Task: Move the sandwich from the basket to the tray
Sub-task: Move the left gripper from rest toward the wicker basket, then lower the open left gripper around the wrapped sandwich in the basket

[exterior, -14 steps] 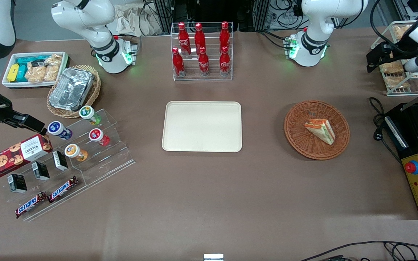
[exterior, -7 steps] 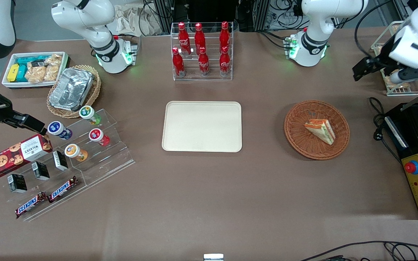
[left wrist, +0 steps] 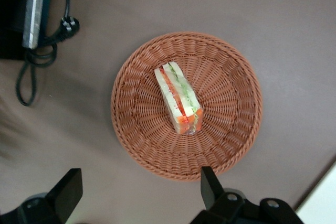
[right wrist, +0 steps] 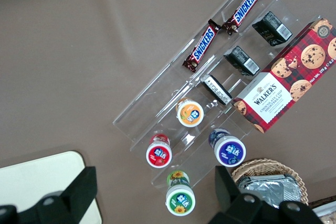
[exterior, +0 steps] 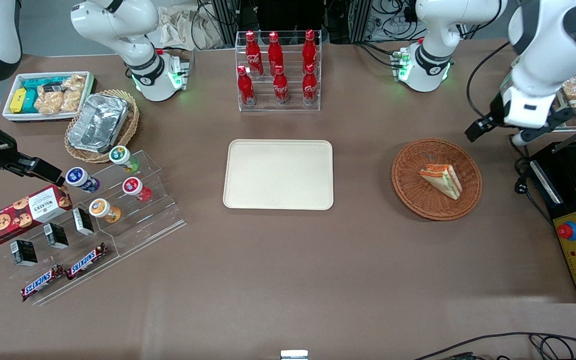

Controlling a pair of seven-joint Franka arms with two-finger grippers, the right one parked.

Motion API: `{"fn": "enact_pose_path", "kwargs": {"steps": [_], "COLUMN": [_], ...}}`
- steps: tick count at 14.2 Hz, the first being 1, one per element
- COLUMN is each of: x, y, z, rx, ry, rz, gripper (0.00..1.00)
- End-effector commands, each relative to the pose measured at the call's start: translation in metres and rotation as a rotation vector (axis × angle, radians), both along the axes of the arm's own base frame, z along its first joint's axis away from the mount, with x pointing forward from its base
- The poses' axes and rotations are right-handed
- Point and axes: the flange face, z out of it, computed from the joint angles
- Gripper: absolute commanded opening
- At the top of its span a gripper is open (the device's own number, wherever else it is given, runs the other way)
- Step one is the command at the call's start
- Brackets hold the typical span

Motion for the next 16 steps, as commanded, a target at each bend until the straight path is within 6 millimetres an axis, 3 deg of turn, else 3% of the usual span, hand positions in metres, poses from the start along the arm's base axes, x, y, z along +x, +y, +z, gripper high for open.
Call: {"fn": "enact_pose_path", "kwargs": {"steps": [1,6,16], "x": [0.0,0.013,0.04], "y": [-0.002,0.007,0.005], "z": [-0.043,-0.096,-0.155], "rx": [-0.031,-0.039,-0.057], "ry": [0.003,0.022,-0.041], "rz": [0.07,0.157,0.266], "gripper": [1.0,1.0,1.0]}}
